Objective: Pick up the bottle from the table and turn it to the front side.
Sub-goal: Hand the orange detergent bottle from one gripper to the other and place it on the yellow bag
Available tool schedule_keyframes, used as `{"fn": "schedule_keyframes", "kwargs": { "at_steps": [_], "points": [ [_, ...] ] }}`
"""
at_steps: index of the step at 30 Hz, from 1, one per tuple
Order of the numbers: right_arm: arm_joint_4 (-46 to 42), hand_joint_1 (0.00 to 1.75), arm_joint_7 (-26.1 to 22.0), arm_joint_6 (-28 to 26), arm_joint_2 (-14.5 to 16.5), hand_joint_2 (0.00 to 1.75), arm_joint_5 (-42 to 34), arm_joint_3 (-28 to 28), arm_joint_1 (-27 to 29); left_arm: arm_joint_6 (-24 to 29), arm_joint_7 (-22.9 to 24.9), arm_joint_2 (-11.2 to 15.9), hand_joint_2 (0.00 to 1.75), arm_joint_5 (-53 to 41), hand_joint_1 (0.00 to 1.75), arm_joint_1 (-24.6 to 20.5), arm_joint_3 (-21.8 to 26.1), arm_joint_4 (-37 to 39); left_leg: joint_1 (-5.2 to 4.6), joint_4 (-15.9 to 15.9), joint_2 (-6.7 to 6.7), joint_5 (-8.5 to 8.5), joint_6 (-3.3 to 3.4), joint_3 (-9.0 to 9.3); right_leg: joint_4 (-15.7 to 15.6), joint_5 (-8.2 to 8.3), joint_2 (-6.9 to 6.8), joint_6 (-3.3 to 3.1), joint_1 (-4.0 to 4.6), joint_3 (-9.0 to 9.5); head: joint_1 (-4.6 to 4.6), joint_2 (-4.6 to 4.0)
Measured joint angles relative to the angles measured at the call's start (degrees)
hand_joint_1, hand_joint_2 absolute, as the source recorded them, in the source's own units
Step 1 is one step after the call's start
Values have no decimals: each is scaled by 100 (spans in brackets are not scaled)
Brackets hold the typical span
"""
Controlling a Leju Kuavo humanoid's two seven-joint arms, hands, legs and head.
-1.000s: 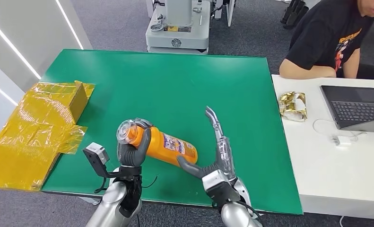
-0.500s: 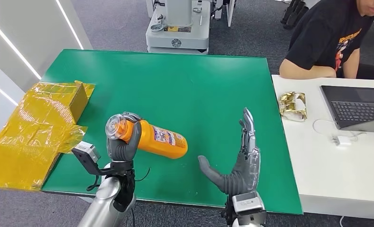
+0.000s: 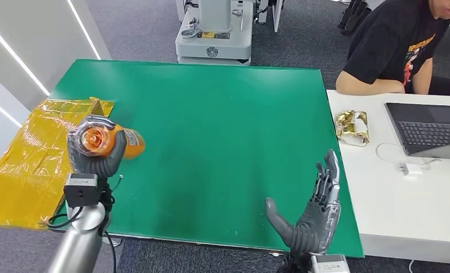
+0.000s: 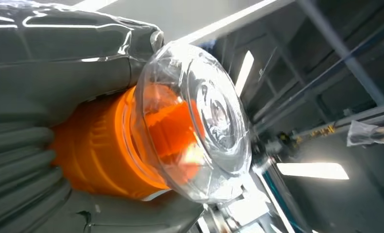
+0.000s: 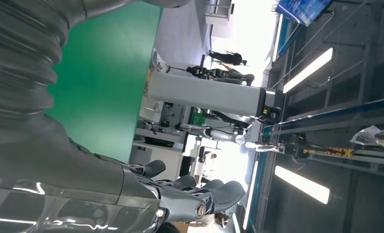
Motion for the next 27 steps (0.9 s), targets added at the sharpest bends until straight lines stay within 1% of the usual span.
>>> {"fn": "schedule_keyframes", "kwargs": {
  "at_steps": [3, 5, 7, 9, 12, 15, 17, 20, 24, 27],
  "points": [
    [0, 0, -57, -56, -134, 175, -173, 72, 117, 322, 244, 687, 175, -695, 175, -163, 224, 85, 4, -2, 7, 1, -1, 1, 4, 0, 7, -3, 5, -2, 0, 0],
    [-1, 0, -61, -60, -181, 175, -245, 122, 153, 441, 340, 1173, 175, -912, 175, -223, 393, 175, 6, -3, 15, 0, -6, 3, 5, -1, 14, -6, 8, -5, -1, 0],
    [-1, 0, -62, -60, -204, 175, -269, 158, 180, 507, 437, 1570, 175, -1065, 175, -245, 555, 242, 9, -4, 18, 0, -12, 3, 5, -3, 17, -11, 10, -8, 0, 0],
    [-4, 0, -58, -60, -211, 175, -245, 186, 207, 525, 578, 1896, 175, -1303, 175, -258, 692, 292, 11, -4, 17, -1, -15, 2, 5, -7, 15, -16, 12, -9, 1, 0],
    [-34, 0, 2, -51, -211, 175, -133, 213, 237, 423, 880, 2342, 175, -1780, 175, -310, 794, 358, 12, -4, 16, -3, -17, 2, 5, -10, 14, -21, 12, -8, 1, 0],
    [-59, 0, 57, -14, -210, 175, -67, 220, 242, 210, 1089, 2726, 175, -2073, 175, -403, 818, 418, 11, -4, 17, -3, -18, 1, 5, -10, 15, -21, 12, -8, 2, 0],
    [-79, 0, 79, 76, -209, 175, -54, 220, 240, -99, 1240, 2990, 175, -2318, 175, -470, 800, 457, 12, -4, 17, -3, -18, 2, 5, -10, 16, -21, 12, -9, 2, 0],
    [-116, 0, 130, 268, -196, 175, -20, 218, 238, -707, 1419, 3418, 175, -2750, 175, -589, 695, 522, 12, -4, 18, -3, -18, 2, 5, -9, 17, -21, 12, -11, 2, 0],
    [-158, 0, 154, 384, -178, 175, 31, 217, 238, -1123, 1439, 3850, 175, -3035, 175, -810, 505, 608, 14, -4, 17, -3, -18, 2, 5, -9, 17, -22, 14, -11, 2, 0],
    [-178, 0, 165, 460, -156, 175, 53, 203, 239, -1426, 1319, 4041, 175, -3340, 175, -1121, 198, 833, 13, -4, 13, -3, -19, 2, 4, -9, 11, -22, 14, -11, 3, 0]
  ]
}}
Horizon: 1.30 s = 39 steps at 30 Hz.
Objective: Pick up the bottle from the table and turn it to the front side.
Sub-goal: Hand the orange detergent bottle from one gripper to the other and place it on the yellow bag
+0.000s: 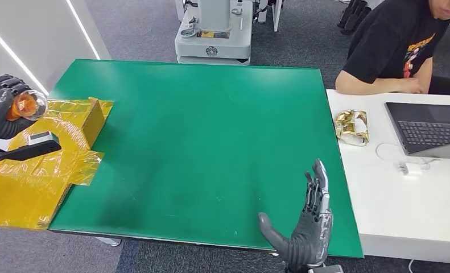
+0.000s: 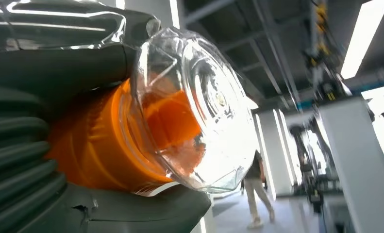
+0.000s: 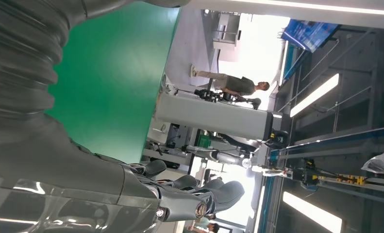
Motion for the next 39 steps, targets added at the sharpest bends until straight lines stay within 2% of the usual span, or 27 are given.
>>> {"fn": "schedule_keyframes", "kwargs": {
  "at_steps": [4, 6, 11, 15, 20, 25, 39],
  "points": [
    [-56, 0, 28, 22, 36, 175, 54, -40, 52, -291, -212, 3, 175, -415, 175, -568, -625, 748, -1, 0, -2, 2, -2, 2, 0, 1, -3, 0, -1, 1, 0, 0],
    [-110, 0, 40, 21, 48, 175, 64, -69, 103, -666, -324, -89, 175, -594, 175, -956, -1036, 1275, -1, 2, -6, 4, -5, 1, -1, 2, -6, 0, -1, 0, 0, 0],
    [-215, 0, 171, 116, 156, 175, 160, -127, 125, -1776, -466, -543, 175, -886, 175, -2121, -2315, 2890, -2, 3, -13, 9, -10, 0, 1, 11, -14, -8, -1, 6, 0, 0],
    [-234, 0, 237, 112, 263, 175, 257, -148, 118, -2051, -491, -944, 175, -834, 175, -2609, -3039, 3931, -3, 3, 3, 8, -11, 1, 2, 15, 2, -9, -2, 3, 0, 0],
    [-278, 0, 275, 106, 311, 175, 294, -174, 114, -2062, -485, -1250, 175, -759, 175, -2759, -3458, 4723, -1, 2, 6, 6, -14, 0, 1, 12, 8, -11, -2, -2, -1, 0],
    [-284, 0, 297, 155, 329, 175, 288, -200, 104, -2073, -396, -1315, 175, -665, 175, -2776, -3635, 5140, 1, -2, 9, 4, -16, 1, 3, 11, 10, -14, -1, -1, -1, 0],
    [-149, 0, 328, 293, 380, 175, 187, -200, -75, -1977, -411, -836, 175, -398, 175, -2207, -3836, 5277, 7, -3, 6, 5, -20, 0, 5, 7, 9, -20, 2, -3, 1, 0]
  ]
}}
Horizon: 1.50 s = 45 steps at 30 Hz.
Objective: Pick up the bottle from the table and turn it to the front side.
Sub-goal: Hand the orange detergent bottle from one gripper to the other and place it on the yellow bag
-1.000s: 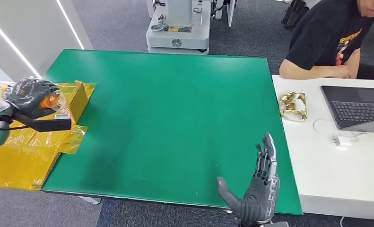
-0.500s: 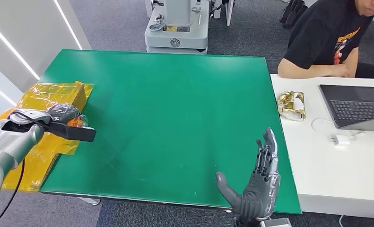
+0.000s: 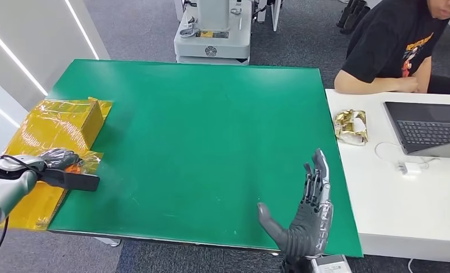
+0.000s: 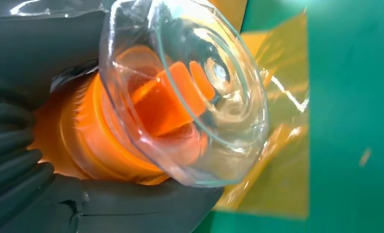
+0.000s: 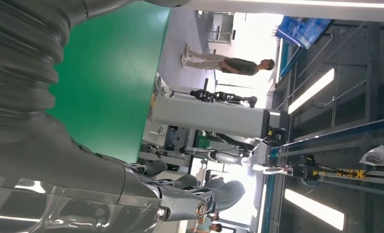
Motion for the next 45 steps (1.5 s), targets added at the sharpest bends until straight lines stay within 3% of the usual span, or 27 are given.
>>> {"fn": "schedule_keyframes", "kwargs": {
  "at_steps": [14, 26, 32, 36, 40, 45],
  "points": [
    [192, 0, 30, 120, 70, 175, -102, 16, -157, 159, -44, -33, 175, 3, 175, 82, -201, -146, -1, 1, -3, 1, 0, 2, 0, 1, -5, 0, 0, 2, -1, 0],
    [277, 0, 60, 227, 104, 175, -184, 57, -297, 240, -86, -580, 175, -97, 175, -93, -443, -247, -1, 2, -3, 1, 0, 2, -1, 3, -6, 0, 0, 4, -1, 0],
    [289, 0, 59, 231, 104, 175, -201, 58, -297, 254, -86, -638, 175, -100, 175, -114, -478, -248, -2, 2, -1, 1, 0, 2, 0, 4, -4, 0, -1, 3, -2, 0],
    [344, 0, 40, 244, 110, 175, -231, 61, -302, 301, -140, -841, 175, -143, 175, -189, -620, -246, -1, 1, -2, 1, 0, 2, 0, 3, -4, -1, 0, 2, -1, 0],
    [347, 0, 45, 291, 121, 175, -221, 60, -305, 214, -87, -853, 175, -73, 7, -195, -647, -235, -1, 1, -2, 1, 0, 2, 1, 3, -5, -1, 0, 3, -1, 0],
    [397, 0, 41, 327, 148, 175, -221, 58, -339, 214, 42, -809, 175, -43, 0, -217, -647, -178, -1, 0, -1, 1, 0, 5, 2, 3, -4, -1, 0, 7, -1, 0]
  ]
}}
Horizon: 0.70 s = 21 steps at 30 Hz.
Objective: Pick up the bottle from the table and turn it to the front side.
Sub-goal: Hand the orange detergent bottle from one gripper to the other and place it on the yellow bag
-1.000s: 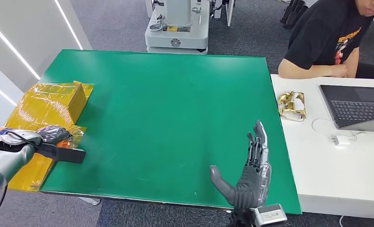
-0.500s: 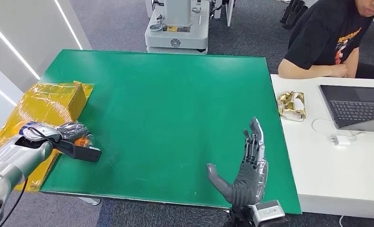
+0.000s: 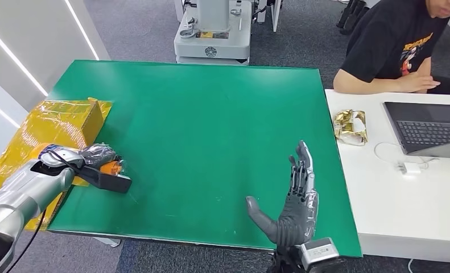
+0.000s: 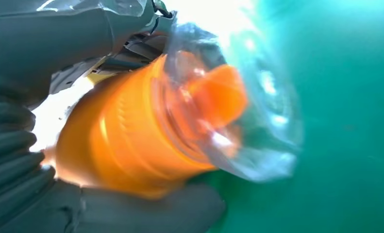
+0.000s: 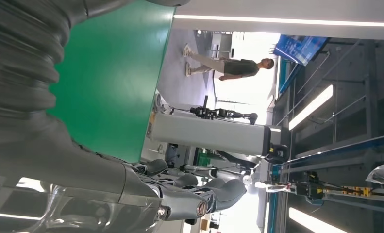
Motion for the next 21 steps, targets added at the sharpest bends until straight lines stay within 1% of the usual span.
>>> {"fn": "schedule_keyframes", "kwargs": {
  "at_steps": [8, 16, 21],
  "points": [
    [42, 0, -21, 21, 10, 175, -2, -2, -16, 200, 62, 130, 175, 65, 0, 18, 0, 37, 0, 0, 0, 0, 0, 4, 5, -1, -1, -1, 0, 1, -1, 0],
    [93, 0, -26, 94, 22, 175, -8, -4, -20, 206, 69, 183, 175, 104, 0, 35, 0, 50, 0, -1, 0, 2, -4, 6, 9, -1, 0, -1, 0, 1, 0, 0],
    [153, 0, -63, 106, 22, 175, -103, -2, -36, 239, 68, 262, 175, 156, 0, 51, 0, 50, 0, -1, -1, 4, -6, 7, 10, -1, -1, -1, 0, 0, 0, 0]
  ]
}}
